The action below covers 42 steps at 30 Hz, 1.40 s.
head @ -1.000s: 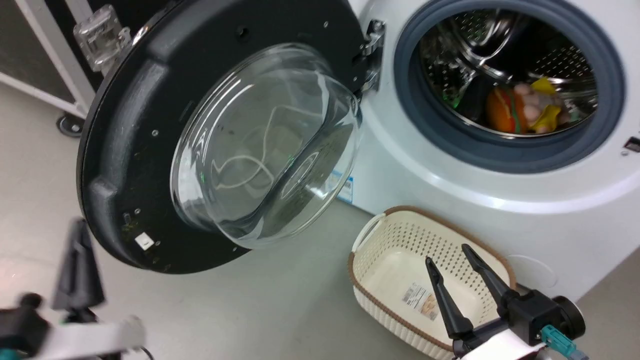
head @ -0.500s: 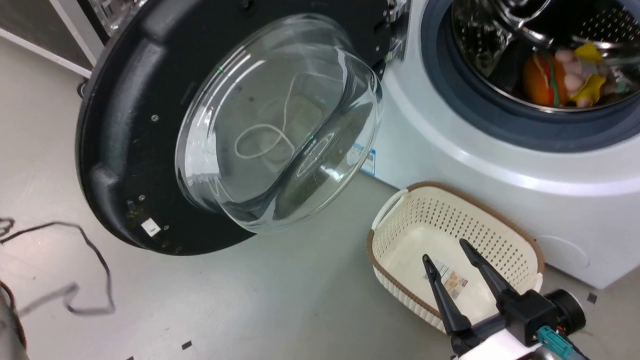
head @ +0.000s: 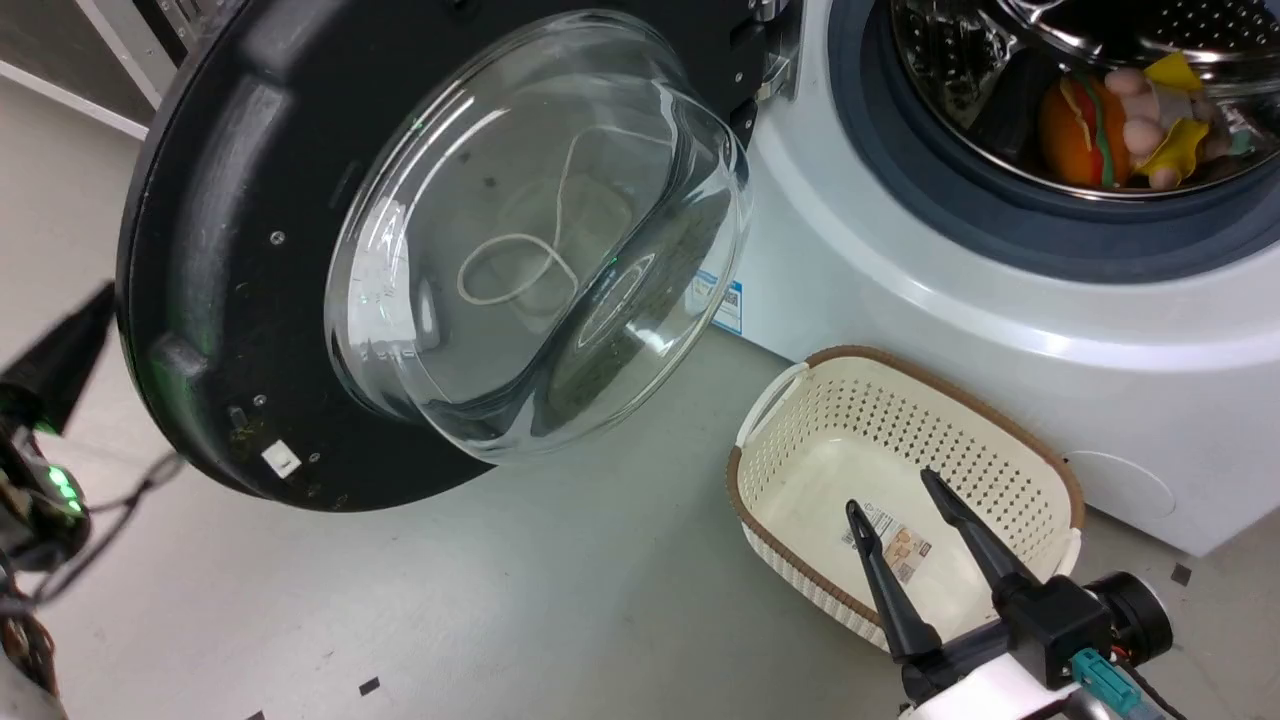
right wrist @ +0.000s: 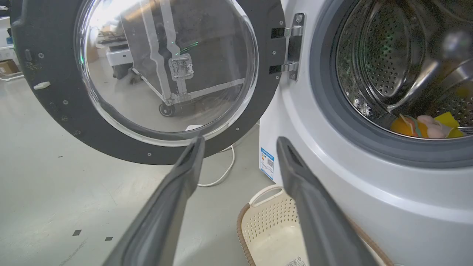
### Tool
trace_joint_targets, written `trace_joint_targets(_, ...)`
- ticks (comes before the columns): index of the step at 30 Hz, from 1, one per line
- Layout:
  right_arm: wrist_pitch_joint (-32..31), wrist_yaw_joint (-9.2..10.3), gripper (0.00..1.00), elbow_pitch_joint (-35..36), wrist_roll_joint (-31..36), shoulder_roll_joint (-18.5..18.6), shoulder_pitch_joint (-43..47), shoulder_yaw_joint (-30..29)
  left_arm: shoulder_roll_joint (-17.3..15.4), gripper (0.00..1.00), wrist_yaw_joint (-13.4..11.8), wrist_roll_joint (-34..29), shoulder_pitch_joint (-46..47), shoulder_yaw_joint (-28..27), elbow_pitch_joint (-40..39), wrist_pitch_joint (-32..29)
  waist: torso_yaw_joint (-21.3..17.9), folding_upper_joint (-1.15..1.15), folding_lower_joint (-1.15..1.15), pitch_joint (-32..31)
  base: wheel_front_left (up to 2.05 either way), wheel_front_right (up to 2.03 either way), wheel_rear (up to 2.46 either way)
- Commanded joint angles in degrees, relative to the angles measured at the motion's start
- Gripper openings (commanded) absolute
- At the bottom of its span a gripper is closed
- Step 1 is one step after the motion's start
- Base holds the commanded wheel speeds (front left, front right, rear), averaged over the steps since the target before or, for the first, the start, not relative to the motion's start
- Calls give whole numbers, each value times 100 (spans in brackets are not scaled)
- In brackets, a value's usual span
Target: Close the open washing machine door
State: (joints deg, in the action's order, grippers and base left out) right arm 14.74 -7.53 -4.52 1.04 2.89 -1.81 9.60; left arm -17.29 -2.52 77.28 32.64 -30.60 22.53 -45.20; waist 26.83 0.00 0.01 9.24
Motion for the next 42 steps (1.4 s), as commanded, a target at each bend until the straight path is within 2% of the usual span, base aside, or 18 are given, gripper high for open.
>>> trace_joint_targets(1, 26, 4, 100, -4, -4, -2, -12, 13, 123, 0, 149, 176, -330, 42, -217, -337, -31, 0, -1, -77, 0, 0, 0)
trace_joint_targets(5, 26, 4, 100, -5, -25, -2, 8, -20, 261, 0, 234, 347, -661, 125, -538, -713, -77, 0, -1, -174, 0, 0, 0)
trace_joint_targets(7, 26, 4, 100, 4, -107, -2, 53, -106, 421, 0, 215, 441, -1104, 188, -951, -993, -146, 0, -1, -364, 0, 0, 0)
trace_joint_targets(15, 26, 4, 100, 83, -252, -2, 184, -523, 1128, 0, -8, 561, -2132, 553, -2042, -1354, -361, 0, -1, -709, 0, 0, 0)
trace_joint_targets(19, 26, 4, 100, 104, -294, -2, 228, -787, 1344, 0, -99, 619, -2663, 847, -2572, -1345, -569, 0, -1, -832, 0, 0, 0)
trace_joint_targets(24, 26, 4, 100, 136, -297, -2, 294, -1070, 1430, 0, -152, 833, -3265, 1364, -3017, -1117, -886, 0, -1, -896, 0, 0, 0)
trace_joint_targets(27, 26, 4, 100, 152, -258, -2, 297, -1138, 1437, 0, -155, 1163, -3544, 1770, -3139, -803, -1144, 0, -1, -867, 0, 0, 0)
trace_joint_targets(36, 26, 4, 100, 253, -155, -2, 166, -1244, 1440, 0, 99, 1771, -3821, 2963, -3095, 100, -2132, 0, -1, -531, 0, 0, 0)
trace_joint_targets(42, 26, 4, 100, 335, -144, -2, 60, -1284, 1440, 0, 330, 1940, -3558, 3358, -2738, 471, -2929, 0, -1, -147, 0, 0, 0)
